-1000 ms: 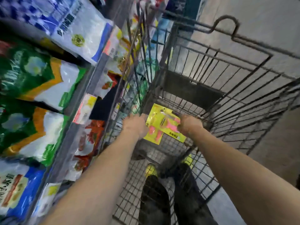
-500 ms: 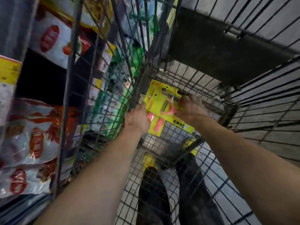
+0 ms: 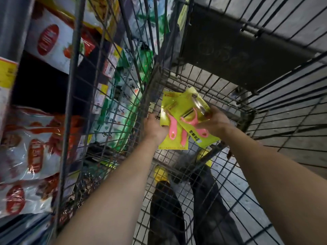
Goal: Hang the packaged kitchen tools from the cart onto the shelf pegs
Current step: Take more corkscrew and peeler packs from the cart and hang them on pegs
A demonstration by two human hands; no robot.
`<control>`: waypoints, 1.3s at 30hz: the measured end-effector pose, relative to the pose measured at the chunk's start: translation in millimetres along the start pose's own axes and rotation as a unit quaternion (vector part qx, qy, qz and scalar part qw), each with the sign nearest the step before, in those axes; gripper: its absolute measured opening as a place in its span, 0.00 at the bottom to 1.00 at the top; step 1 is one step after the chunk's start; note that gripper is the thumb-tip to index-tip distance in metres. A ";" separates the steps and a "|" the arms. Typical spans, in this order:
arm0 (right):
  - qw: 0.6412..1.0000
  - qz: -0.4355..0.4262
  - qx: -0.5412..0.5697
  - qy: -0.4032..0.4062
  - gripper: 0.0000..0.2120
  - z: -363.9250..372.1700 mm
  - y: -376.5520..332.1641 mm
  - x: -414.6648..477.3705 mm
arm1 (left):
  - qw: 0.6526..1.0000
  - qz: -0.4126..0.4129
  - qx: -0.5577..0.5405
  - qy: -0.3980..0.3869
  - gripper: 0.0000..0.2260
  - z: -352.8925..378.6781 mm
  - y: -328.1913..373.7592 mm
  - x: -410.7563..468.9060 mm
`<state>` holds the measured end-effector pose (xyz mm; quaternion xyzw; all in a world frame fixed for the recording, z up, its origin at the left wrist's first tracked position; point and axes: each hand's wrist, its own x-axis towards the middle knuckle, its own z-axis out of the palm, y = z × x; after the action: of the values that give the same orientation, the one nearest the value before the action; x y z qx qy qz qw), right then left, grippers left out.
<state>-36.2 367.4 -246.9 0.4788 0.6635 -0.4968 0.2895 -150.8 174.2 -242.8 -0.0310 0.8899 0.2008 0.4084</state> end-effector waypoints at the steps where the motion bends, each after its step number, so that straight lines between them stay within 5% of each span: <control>1: 0.999 -0.005 0.034 -0.004 0.28 -1.7 2.8 -1.7 | 1.000 -0.012 -0.025 -0.008 0.35 1.0 0.2 -2.0; 5: 0.989 -0.018 0.150 -0.001 0.20 -10.4 10.8 -16.8 | 0.997 -0.004 -0.044 -0.065 0.10 3.9 -4.1 -8.1; 9: 0.980 -0.011 0.199 0.019 0.15 -15.2 2.4 -42.9 | 0.997 -0.001 -0.029 -0.065 0.18 -3.3 -19.4 -17.4; 17: 0.976 -0.033 0.195 0.087 0.07 -33.4 -33.1 -146.5 | 0.993 0.077 -0.087 -0.036 0.01 -91.9 -1.7 -109.9; 24: 0.959 -0.119 0.200 0.162 0.05 -55.5 -64.6 -268.4 | 0.973 0.194 -0.103 -0.063 0.08 -168.2 25.5 -196.9; 28: 0.940 -0.154 0.240 0.189 0.06 -64.9 -78.1 -334.2 | 0.961 0.261 -0.090 -0.015 0.03 -212.4 41.4 -245.7; 34: 0.927 -0.213 0.258 0.169 0.11 -69.5 -95.7 -423.6 | 0.949 0.297 -0.100 0.032 0.08 -278.3 47.5 -326.2; 39: 0.926 -0.264 0.217 0.161 0.06 -72.1 -97.4 -488.3 | 0.937 0.305 -0.132 0.107 0.08 -304.8 12.0 -407.5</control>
<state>63.1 260.5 234.6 0.4105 0.6796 -0.6035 -0.0737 -100.5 24.2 241.0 0.1671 0.8605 0.4266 0.2225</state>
